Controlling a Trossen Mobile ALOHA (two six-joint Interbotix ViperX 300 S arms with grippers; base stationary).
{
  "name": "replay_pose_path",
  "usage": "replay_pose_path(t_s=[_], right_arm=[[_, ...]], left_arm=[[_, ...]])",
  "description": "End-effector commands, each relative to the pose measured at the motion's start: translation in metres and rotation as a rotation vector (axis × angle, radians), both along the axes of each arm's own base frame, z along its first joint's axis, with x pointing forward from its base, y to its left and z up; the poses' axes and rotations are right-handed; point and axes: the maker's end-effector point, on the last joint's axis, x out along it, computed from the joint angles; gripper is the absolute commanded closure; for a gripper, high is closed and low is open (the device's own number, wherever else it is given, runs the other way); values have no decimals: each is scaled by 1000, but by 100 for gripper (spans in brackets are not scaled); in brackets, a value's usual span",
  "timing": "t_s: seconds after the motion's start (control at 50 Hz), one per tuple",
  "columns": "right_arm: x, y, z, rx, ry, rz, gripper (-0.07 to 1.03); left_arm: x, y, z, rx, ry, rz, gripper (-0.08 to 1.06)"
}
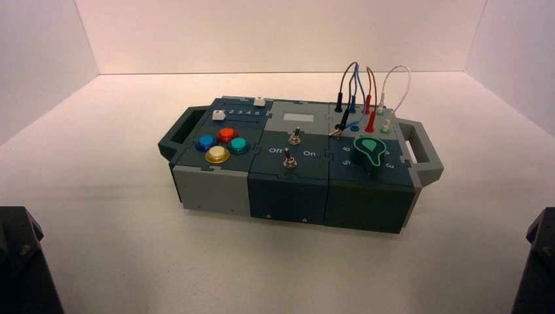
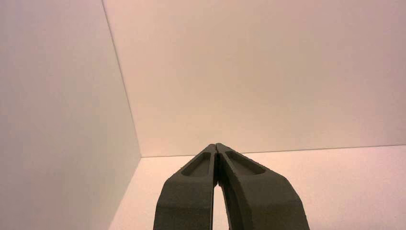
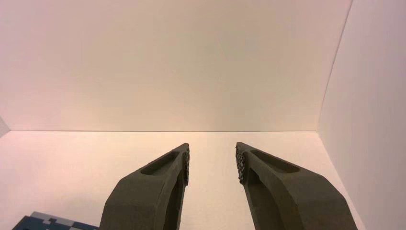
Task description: Push the blue button with the right gripper.
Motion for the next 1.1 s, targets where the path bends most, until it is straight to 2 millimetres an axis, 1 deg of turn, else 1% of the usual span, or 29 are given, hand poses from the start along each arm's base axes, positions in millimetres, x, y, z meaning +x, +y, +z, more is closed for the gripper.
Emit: replay_pose_path(t_s=[0.02,0.36,0.56,0.6,0.68,0.72,0.76,0.88,1.04,1.1], right_arm=[[3,1,12,2,-28,1,44],[3,1,11,2,-26,1,44],[3,1,11,10,-5,1,44],[2,2,9,13,13,5,46],[1,6,8,7,56,24,57],[0,11,7,5,87,42,62],[0,16,7,-1,109,63,65],[0,30,5,-12,174,118,66],[3,54,-9,-44,327,206,66],[5,67,-13,-65,390,249,66]], left_arm=[[2,1,6,6,-15,8,101],[2,0,4,6,-8,3,101],[9,-8,-1,0,49,-38,101],[10,-10,-1,-2,62,-49,101],[12,-17,3,-7,82,-84,101],[13,-20,5,-12,90,-101,101],[13,-24,7,-17,104,-126,101],[13,-38,15,-28,145,-201,101],[8,-58,17,-37,229,-314,101],[5,-65,15,-39,269,-356,101]])
